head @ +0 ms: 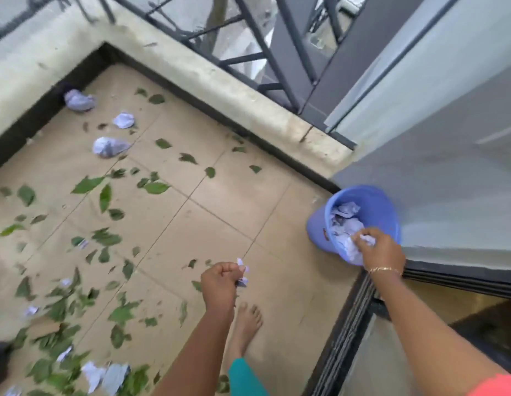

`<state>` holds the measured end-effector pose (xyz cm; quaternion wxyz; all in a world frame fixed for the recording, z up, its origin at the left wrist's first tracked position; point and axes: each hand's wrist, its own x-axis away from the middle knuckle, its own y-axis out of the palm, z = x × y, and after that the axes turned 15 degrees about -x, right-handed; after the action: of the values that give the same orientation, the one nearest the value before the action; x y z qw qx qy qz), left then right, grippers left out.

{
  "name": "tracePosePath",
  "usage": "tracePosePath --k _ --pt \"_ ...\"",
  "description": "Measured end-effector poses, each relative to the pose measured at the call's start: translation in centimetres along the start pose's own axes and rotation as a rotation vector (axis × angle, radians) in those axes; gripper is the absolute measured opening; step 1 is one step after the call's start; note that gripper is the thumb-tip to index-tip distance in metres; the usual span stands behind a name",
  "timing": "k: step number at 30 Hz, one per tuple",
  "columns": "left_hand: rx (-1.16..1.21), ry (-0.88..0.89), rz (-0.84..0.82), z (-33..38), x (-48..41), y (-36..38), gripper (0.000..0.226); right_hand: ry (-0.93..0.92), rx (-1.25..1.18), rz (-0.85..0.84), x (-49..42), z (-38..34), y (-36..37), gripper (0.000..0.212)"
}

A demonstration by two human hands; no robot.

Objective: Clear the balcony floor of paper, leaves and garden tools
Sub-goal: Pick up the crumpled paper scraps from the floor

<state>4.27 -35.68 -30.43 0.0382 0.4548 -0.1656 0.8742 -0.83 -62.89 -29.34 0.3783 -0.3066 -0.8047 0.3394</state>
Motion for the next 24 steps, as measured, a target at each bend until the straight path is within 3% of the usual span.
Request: tracePosePath --k 4,9,15,21,24 --pt "-0.105 0.026 -0.044 2.9 -1.6 4.9 0.012 0.074 -0.107 0.064 -6.7 2.2 -2.1 0.027" --pt "-0.174 0.009 -0.116 5.3 -3.2 11.1 0.021 0.161 -0.178 -0.078 -12.2 5.6 -1.8 0.052" --pt "-0.25 -0.011 -0.201 7.9 -3.5 19.7 0.011 0.222 -0.242 0.009 -14.8 8.9 -2.5 0.034" --pt "-0.206 -0.046 -0.266 10.2 -3.2 27.1 0.018 0.301 -0.529 0.107 -13.9 12.4 -2.1 0.026" --pt "-0.172 -0.129 -0.434 12.3 -1.0 29.1 0.013 0.365 -0.667 0.153 -13.3 13.0 -2.0 0.03"
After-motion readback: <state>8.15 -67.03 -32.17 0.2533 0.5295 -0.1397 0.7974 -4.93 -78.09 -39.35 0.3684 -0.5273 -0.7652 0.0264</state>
